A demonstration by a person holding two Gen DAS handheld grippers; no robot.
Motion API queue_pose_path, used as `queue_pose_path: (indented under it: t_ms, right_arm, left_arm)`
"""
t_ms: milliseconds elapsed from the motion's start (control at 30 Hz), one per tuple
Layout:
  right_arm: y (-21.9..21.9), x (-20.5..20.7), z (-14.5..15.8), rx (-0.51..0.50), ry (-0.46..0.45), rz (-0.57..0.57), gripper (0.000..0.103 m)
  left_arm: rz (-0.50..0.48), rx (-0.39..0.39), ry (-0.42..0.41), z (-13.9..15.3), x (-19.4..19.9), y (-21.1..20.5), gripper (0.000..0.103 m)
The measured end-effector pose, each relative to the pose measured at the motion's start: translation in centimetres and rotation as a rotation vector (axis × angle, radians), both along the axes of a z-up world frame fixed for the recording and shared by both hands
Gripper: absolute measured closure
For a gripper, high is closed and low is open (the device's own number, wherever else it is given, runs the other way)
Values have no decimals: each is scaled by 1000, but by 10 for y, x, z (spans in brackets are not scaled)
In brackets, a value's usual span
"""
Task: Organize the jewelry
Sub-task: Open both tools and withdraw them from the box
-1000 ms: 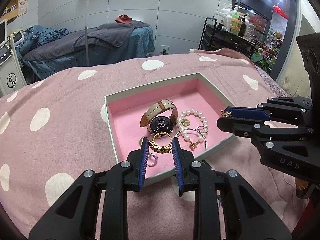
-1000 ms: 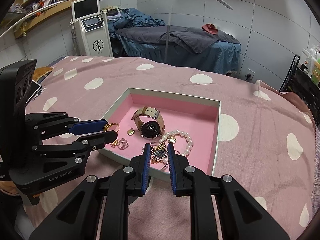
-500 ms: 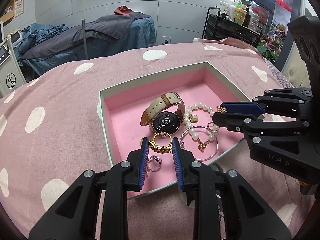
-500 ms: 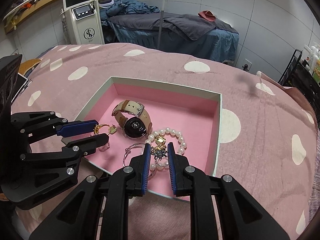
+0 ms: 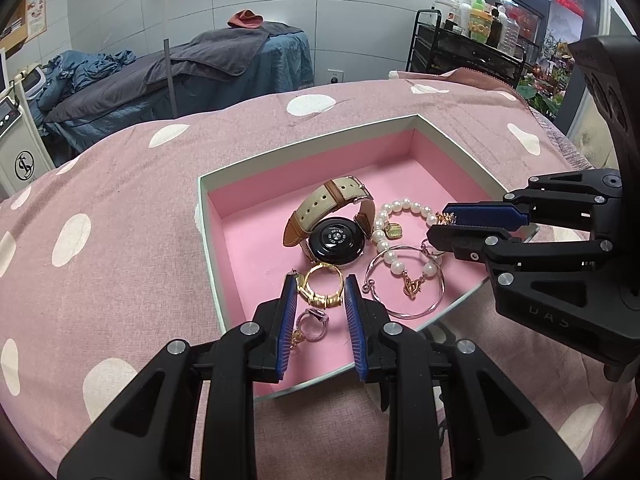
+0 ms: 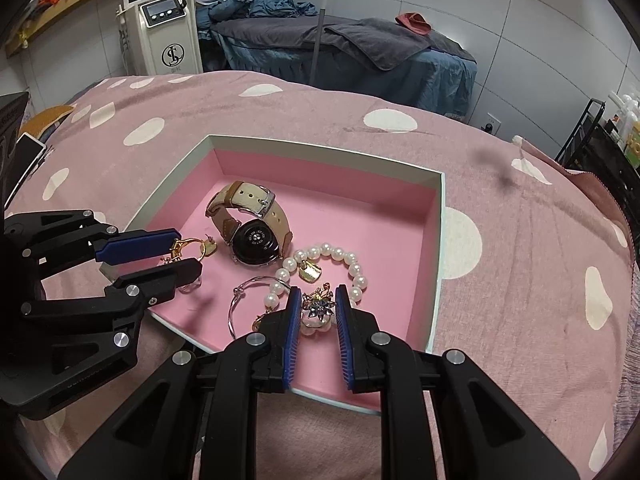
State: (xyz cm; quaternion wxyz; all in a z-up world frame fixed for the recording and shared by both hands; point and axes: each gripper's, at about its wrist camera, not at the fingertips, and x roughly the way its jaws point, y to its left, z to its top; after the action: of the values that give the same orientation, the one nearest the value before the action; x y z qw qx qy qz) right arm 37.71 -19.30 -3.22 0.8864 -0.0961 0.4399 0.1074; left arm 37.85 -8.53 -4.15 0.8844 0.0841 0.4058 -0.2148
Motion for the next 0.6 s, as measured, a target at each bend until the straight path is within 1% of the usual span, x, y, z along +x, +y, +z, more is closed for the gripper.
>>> queue_pose_path:
  t_ms: [100,167,200,233,267,367,433,467,500,533,600]
  right_arm:
    - [1,-1,1,-8,-6,3,85]
    - [-1,-2,3,-6,-14,0,84]
    - [-1,-2,5,-3,-20,-1,80]
    - [-2,-3,7,2,-28,-3,78]
    - [-3,-4,10,7,-38,-5,74]
    - [-7,-8,21,24,-75,-12,70]
    - [-10,-13,30,15,-116,-23,65]
    - [-12,-17,35,10,-138,-32,61]
    - [-14,-20,39,12,-156,-42,55]
    - [-18,-26,43,21,-175,-57,51]
    - [-24,-38,51,48,-205,-79,39]
  left_arm:
    - [4,2,-4,1,0,1,77]
    - [7,0,-11,3,-1,2,72]
    - [11,-2,-21,6,-2,3,61]
    - [15,-4,-36,8,-4,4,53]
    - [20,-4,-53,12,-6,6,50]
    - [36,-5,-99,24,-13,12,40]
    - [62,1,-142,35,-20,19,28]
    - [78,1,-166,40,-24,23,25]
    - [100,-6,-193,45,-29,29,19]
    - [121,-17,-214,50,-35,35,12]
    - [162,-48,-253,58,-49,49,6]
